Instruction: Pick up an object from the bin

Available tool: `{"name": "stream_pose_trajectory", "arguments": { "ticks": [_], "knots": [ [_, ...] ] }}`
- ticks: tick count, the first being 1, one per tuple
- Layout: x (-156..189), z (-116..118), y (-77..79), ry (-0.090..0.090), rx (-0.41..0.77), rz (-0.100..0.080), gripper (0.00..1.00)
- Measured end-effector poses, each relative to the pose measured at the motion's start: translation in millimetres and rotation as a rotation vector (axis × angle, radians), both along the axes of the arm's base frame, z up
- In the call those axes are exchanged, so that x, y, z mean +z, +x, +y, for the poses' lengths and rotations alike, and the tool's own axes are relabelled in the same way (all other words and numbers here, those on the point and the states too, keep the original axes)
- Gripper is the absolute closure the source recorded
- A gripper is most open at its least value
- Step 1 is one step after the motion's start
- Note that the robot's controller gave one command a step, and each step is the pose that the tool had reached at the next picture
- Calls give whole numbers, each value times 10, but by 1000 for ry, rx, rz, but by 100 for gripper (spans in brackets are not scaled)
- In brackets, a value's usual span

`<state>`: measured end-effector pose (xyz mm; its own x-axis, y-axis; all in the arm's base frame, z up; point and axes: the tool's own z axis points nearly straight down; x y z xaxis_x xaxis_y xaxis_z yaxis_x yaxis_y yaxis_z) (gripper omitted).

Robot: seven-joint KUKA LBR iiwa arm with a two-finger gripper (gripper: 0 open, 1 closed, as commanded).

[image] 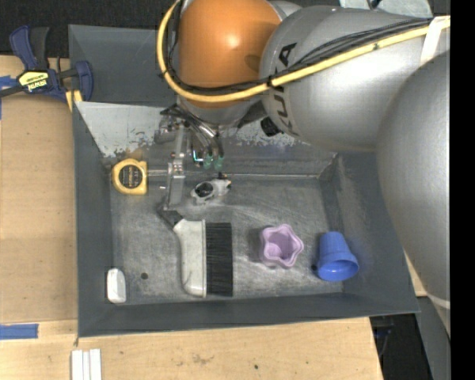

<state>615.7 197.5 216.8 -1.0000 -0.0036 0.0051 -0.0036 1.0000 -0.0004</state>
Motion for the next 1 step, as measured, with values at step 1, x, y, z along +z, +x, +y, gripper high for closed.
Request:
{"name": "stream_pose_trajectory", "arguments": {
  "ticks": [1],
  "knots": [
    [51,-11,18,2,-3,-8,0]
  ]
}}
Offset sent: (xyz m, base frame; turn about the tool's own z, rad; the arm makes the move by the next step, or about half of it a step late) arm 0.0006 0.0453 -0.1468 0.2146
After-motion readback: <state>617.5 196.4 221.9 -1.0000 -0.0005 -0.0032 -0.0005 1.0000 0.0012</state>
